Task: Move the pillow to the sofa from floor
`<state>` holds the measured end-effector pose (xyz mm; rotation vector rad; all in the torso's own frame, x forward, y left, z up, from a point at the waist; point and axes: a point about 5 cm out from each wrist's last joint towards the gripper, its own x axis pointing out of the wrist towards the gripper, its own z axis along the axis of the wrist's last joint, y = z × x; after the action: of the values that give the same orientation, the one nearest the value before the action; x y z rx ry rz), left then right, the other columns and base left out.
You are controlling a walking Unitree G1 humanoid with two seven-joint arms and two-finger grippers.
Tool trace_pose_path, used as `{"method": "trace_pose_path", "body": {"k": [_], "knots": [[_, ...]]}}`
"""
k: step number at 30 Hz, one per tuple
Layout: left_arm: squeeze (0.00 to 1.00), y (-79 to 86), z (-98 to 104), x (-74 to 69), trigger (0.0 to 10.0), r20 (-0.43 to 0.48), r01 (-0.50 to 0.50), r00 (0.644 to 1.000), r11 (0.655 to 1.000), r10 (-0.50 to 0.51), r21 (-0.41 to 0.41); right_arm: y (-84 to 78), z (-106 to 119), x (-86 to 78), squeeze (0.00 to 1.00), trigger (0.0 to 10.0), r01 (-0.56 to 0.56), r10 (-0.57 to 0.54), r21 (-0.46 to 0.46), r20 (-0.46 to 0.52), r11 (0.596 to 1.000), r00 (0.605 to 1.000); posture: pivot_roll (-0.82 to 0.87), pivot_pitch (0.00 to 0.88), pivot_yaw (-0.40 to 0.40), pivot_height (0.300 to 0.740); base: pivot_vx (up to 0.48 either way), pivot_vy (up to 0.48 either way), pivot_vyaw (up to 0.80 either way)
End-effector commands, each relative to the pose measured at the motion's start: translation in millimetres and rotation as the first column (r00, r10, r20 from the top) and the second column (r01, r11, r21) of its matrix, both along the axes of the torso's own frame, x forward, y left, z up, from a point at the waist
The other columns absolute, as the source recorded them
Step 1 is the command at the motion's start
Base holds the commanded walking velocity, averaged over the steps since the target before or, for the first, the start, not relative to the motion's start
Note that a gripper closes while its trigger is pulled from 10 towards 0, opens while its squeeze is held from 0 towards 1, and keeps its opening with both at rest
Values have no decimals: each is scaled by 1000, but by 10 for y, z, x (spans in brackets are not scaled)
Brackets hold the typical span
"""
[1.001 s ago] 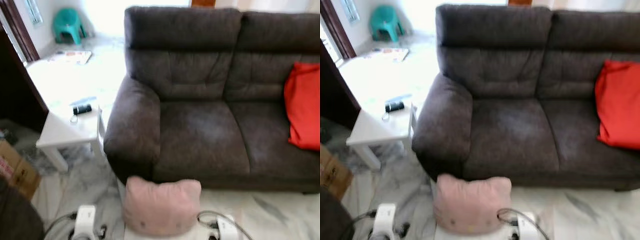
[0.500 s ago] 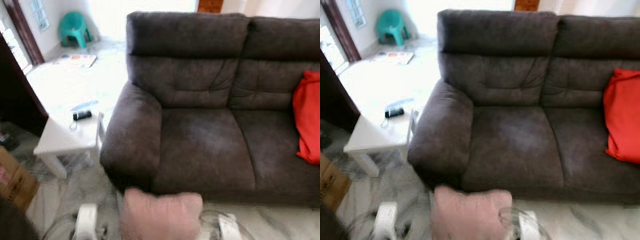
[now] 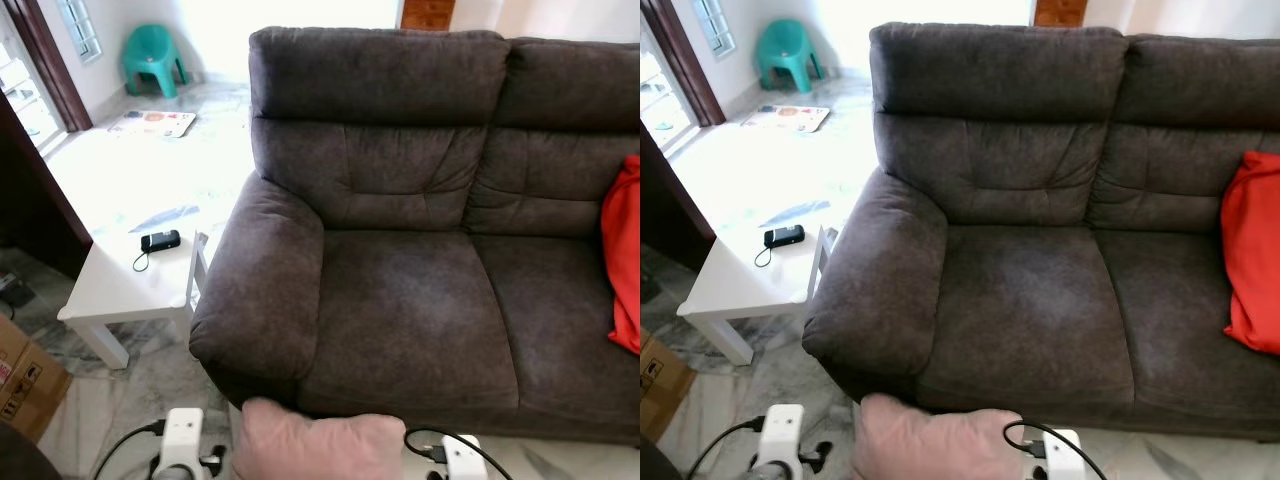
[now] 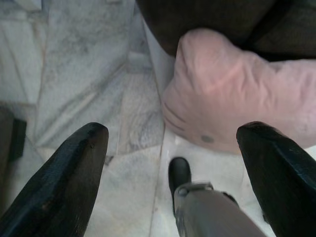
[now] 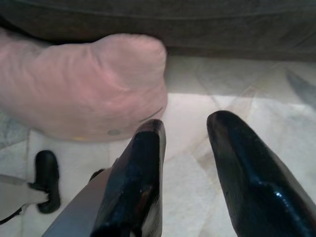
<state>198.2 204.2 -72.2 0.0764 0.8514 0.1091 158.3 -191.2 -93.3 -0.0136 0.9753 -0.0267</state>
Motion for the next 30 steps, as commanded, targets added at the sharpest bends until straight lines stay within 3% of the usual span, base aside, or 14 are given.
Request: {"method": "trace_pose_path", "body": {"k": [1,5,10,13,16,19,21,23,25,27,30], "knots": [[0,53,-20,-55,10000,-17,1,1000,1000,0,23,34,-10,-14,0,10000,-4,4,11,-4,1000,1000,19,0,-37,740,0,0,0],[0,77,27,13,10000,23,-9,1000,999,8,39,30,-7,-13,0,10000,-9,9,13,2,1000,1000,21,0,-39,740,0,0,0],[0,126,180,215,10000,140,-15,990,996,3,84,-4,81,146,0,10000,23,-25,23,97,999,995,22,0,-40,740,0,0,0],[0,146,405,471,10000,295,-24,955,994,-9,108,-74,267,438,0,10000,42,-49,33,251,999,967,22,0,-40,740,0,0,0],[0,148,485,546,10000,350,-27,937,993,-14,113,-81,355,559,0,10000,21,-25,18,315,1000,949,22,0,-40,740,0,0,0],[0,170,691,724,10000,464,-54,886,990,-12,129,-111,608,851,0,10000,28,-38,27,477,999,878,23,0,-41,740,0,0,0],[0,114,879,869,10000,556,-31,828,985,-69,169,-126,810,1041,0,10000,50,-60,33,586,998,808,26,0,-37,740,0,0,0],[0,74,964,927,10000,597,-25,797,983,-89,180,-109,906,1117,0,10000,46,-62,42,636,998,769,29,0,-35,740,0,0,0],[0,61,992,944,10000,610,-22,787,983,-96,183,-98,928,1133,0,10000,43,-62,44,648,998,759,33,0,-34,740,0,0,0],[0,8,1118,1018,10000,663,-22,739,979,-121,203,-82,1024,1186,0,10000,55,-79,57,700,997,710,39,0,-39,740,0,0,0],[0,-101,1363,1119,10000,746,-9,637,966,-193,257,-92,1203,1228,0,10000,65,-95,70,786,995,611,35,0,-39,740,0,0,0]]}}
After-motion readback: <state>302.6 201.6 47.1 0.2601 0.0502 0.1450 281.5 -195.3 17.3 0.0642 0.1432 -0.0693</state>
